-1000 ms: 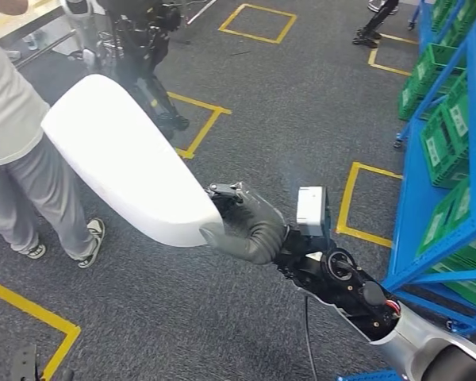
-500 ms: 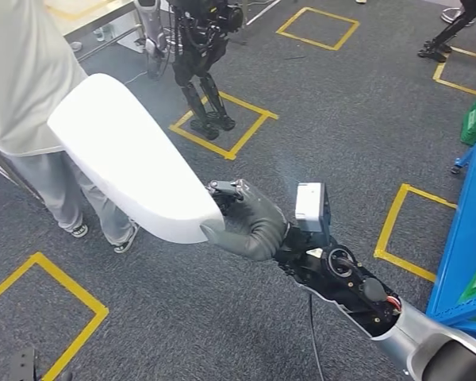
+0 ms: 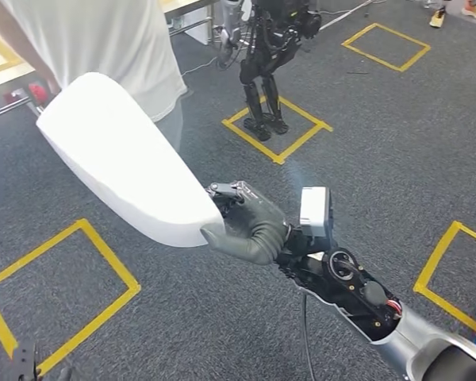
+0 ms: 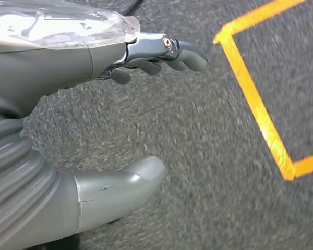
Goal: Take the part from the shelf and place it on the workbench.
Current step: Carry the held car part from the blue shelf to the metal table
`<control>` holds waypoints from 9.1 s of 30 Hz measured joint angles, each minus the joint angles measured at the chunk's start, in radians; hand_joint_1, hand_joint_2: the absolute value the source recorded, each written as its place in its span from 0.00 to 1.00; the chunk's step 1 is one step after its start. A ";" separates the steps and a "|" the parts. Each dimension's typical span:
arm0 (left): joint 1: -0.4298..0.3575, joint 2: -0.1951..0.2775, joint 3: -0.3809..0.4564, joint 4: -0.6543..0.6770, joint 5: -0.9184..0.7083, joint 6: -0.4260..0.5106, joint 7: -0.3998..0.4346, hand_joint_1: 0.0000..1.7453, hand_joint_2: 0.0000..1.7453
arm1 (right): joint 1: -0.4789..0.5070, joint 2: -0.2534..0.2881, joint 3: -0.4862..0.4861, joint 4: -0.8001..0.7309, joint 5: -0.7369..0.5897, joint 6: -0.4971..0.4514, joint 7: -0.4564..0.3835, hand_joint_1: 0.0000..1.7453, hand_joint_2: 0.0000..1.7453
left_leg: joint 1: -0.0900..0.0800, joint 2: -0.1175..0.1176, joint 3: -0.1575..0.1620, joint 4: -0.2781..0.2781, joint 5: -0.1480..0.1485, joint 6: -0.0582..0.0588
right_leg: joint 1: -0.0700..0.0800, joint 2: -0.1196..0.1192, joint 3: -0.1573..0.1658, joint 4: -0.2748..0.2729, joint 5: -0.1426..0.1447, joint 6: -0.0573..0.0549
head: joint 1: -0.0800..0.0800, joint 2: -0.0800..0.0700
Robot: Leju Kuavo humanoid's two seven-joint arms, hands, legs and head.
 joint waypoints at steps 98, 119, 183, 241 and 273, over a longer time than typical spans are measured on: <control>-0.016 -0.011 -0.040 0.000 0.001 -0.053 0.072 0.00 1.00 | 0.048 0.001 0.006 0.019 -0.001 -0.061 0.001 1.00 1.00 | -0.026 -0.007 0.065 -0.014 -0.041 0.018 | 0.029 0.016 -0.037 -0.118 0.168 -0.031 | -0.006 0.000; -0.009 -0.009 -0.042 0.000 -0.002 -0.063 0.076 0.00 1.00 | 0.063 0.001 -0.006 0.002 0.005 -0.073 0.008 1.00 1.00 | -0.019 0.012 -0.009 -0.008 0.009 0.013 | 0.027 0.014 0.115 -0.174 0.093 -0.023 | -0.028 0.000; -0.022 -0.008 -0.049 0.000 0.000 -0.033 0.084 0.00 1.00 | 0.002 -0.013 0.018 0.011 -0.075 -0.154 0.013 1.00 1.00 | -0.011 0.014 -0.011 0.000 0.016 0.024 | 0.033 0.028 0.006 -0.031 0.016 -0.017 | -0.012 0.000; -0.010 -0.007 -0.065 0.000 0.015 -0.059 0.086 0.00 1.00 | 0.030 -0.016 0.019 0.028 -0.068 -0.173 0.009 1.00 1.00 | -0.028 0.015 0.029 -0.015 -0.008 0.028 | 0.044 0.041 0.018 -0.194 0.169 -0.044 | -0.018 0.000; -0.020 -0.014 -0.069 0.000 -0.001 -0.071 0.091 0.00 1.00 | 0.087 -0.021 -0.014 -0.011 -0.039 -0.168 0.017 1.00 1.00 | -0.021 0.014 0.037 -0.029 -0.004 0.029 | 0.034 0.044 -0.008 -0.141 0.137 -0.029 | -0.014 0.000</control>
